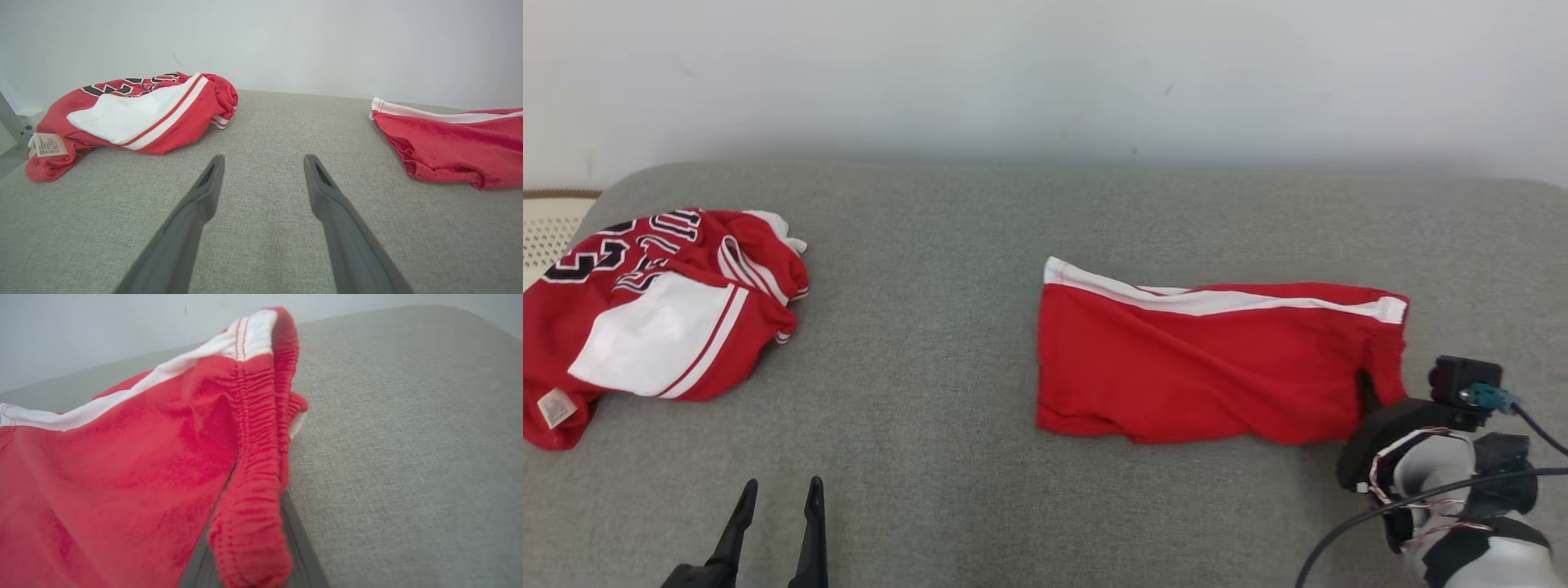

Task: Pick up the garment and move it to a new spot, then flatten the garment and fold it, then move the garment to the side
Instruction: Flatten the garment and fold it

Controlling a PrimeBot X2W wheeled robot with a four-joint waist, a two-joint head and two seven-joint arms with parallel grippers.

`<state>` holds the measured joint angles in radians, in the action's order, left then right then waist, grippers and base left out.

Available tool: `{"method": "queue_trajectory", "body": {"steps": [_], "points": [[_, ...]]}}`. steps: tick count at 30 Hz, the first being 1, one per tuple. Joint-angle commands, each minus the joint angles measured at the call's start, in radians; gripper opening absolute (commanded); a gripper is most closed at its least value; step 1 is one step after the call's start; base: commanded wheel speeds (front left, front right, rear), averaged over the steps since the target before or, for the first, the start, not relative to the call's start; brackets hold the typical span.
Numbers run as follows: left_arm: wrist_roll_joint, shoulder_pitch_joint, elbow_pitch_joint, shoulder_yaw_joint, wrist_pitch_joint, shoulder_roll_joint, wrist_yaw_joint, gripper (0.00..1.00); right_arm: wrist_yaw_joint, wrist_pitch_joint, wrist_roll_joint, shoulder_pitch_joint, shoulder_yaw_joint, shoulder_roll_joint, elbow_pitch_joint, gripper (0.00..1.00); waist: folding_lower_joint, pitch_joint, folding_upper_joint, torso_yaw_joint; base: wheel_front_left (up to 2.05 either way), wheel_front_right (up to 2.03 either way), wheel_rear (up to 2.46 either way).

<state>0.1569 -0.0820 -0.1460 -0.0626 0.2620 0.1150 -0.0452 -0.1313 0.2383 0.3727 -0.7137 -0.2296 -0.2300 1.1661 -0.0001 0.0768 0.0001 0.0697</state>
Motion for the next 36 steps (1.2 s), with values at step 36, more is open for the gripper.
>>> {"method": "queue_trajectory", "body": {"steps": [36], "points": [[-0.011,-0.009,-0.025,-0.061,0.004,-0.047,0.042,1.00,0.001,-0.180,0.548,0.006,-0.380,0.012,-0.370,0.00,0.0001,-0.016,-0.0001,0.112,0.00,0.00,0.00]]}}
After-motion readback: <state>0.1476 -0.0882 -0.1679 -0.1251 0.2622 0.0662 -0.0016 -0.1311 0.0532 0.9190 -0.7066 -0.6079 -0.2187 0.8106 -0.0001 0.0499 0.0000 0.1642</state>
